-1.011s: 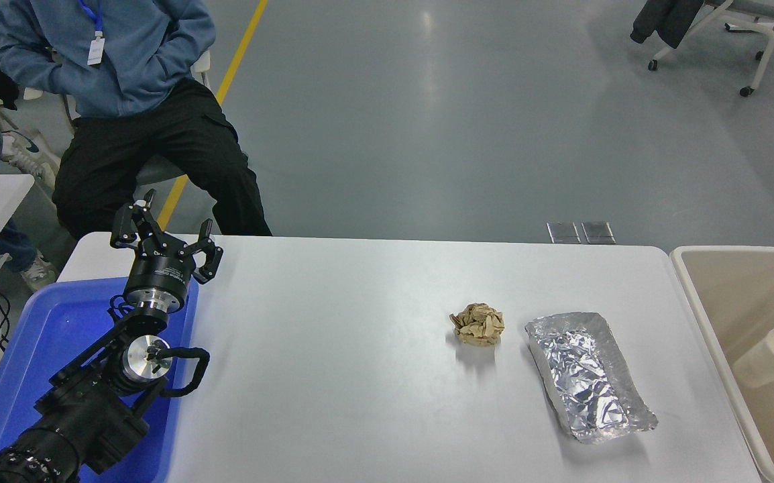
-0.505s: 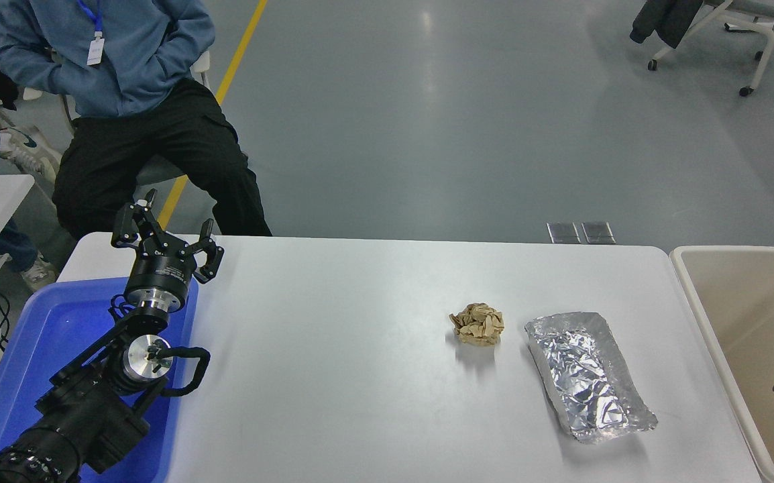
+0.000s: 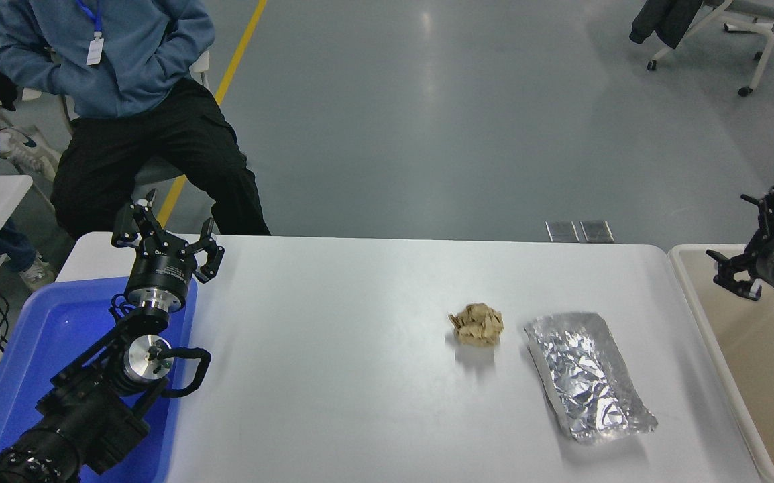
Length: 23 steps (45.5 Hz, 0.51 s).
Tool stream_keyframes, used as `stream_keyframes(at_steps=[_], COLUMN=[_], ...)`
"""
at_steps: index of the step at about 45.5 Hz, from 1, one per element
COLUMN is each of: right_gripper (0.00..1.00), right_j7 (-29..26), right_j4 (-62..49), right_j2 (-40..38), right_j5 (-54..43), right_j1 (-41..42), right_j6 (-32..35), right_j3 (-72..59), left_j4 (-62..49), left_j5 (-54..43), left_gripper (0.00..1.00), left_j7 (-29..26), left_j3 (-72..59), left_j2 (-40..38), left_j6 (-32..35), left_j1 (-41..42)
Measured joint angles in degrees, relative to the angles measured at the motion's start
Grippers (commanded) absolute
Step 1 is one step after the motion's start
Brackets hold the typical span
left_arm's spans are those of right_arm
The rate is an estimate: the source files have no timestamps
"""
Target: Dispose of the paper cup in the dustbin
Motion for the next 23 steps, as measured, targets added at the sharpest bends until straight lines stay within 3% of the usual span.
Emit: stream_keyframes(at_steps=[15, 23], right_gripper=[1.0, 1.0], right_j7=[3.57, 7.49], right_j4=[10.69, 12.52], right_j2=[4.07, 8.89], right_j5=[-14.75, -23.91], right_j1=[-0.13, -1.16], right_j6=[0.2, -2.9], right_j3=[1.17, 1.49], left_j4=[-0.01, -0.01], left_j5=[0.0, 0.01], left_gripper=[1.0, 1.0], left_j7=[0.0, 0.01], left_j3=[0.0, 0.0], left_j2=[-0.01, -0.01], left_j6=[0.0, 0.01], left_j1=[-0.02, -0.02])
